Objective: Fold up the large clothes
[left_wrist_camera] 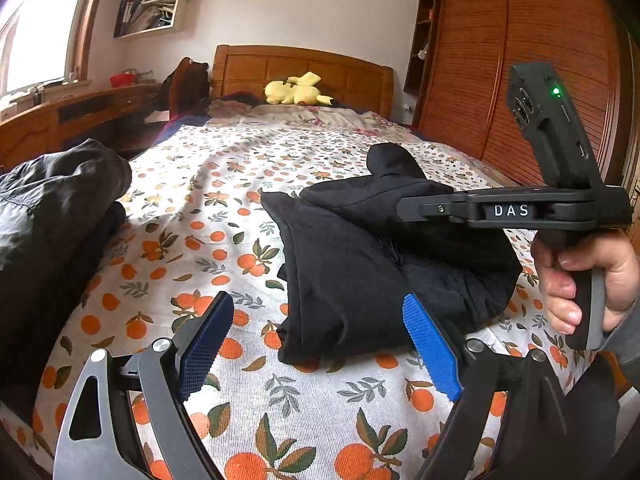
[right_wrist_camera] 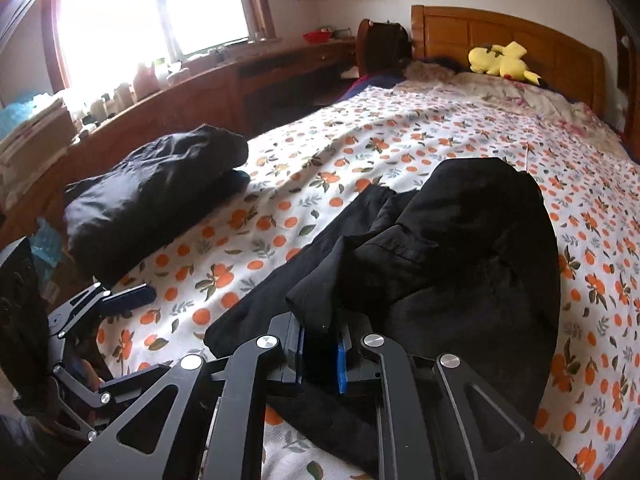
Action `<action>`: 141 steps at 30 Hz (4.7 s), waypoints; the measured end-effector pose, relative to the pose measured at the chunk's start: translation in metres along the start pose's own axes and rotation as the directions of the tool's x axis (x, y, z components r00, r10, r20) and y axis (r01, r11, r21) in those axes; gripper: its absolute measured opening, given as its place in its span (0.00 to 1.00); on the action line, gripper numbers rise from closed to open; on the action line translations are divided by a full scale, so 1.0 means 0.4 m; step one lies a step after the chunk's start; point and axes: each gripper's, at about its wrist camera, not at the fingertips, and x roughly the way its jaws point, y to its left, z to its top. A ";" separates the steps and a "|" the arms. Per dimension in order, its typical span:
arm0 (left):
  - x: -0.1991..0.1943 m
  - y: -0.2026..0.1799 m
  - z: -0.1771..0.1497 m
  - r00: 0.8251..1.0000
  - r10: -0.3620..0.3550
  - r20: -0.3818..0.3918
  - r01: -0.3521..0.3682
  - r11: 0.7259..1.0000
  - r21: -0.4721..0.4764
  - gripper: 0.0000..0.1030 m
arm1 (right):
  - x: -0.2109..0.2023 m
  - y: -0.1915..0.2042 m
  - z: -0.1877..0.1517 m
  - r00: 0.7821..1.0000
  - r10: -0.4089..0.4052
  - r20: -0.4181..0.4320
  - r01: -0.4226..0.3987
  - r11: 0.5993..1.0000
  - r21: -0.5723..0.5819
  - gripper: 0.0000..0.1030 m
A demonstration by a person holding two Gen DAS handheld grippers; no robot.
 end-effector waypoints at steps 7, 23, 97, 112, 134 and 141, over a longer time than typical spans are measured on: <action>0.016 -0.004 0.000 1.000 -0.003 -0.011 0.003 1.000 0.001 0.86 | -0.045 0.030 0.024 0.999 -0.021 0.027 0.022 0.999 -0.048 0.31; 0.033 -0.062 0.019 1.000 -0.029 -0.004 0.029 0.999 0.032 0.86 | -0.158 -0.082 0.010 0.986 -0.157 0.060 0.159 0.986 -0.041 0.27; 0.131 0.047 -0.014 0.989 0.065 -0.132 -0.060 0.997 0.042 0.05 | -0.025 -0.130 -0.055 0.989 -0.128 -0.076 0.122 0.989 -0.081 0.27; 0.145 0.057 -0.011 0.989 0.038 -0.145 -0.033 0.999 0.035 0.05 | 0.215 -0.291 0.017 0.965 -0.166 -0.201 0.160 0.986 -0.044 0.33; 0.160 0.062 -0.013 0.988 0.040 -0.152 -0.034 0.999 0.038 0.06 | 0.346 -0.487 0.121 0.976 -0.061 -0.211 0.099 0.980 0.172 0.78; 0.157 0.065 -0.013 0.987 0.046 -0.153 -0.040 0.998 0.038 0.06 | 0.350 -0.501 0.108 0.980 0.016 -0.201 0.032 0.971 0.235 0.70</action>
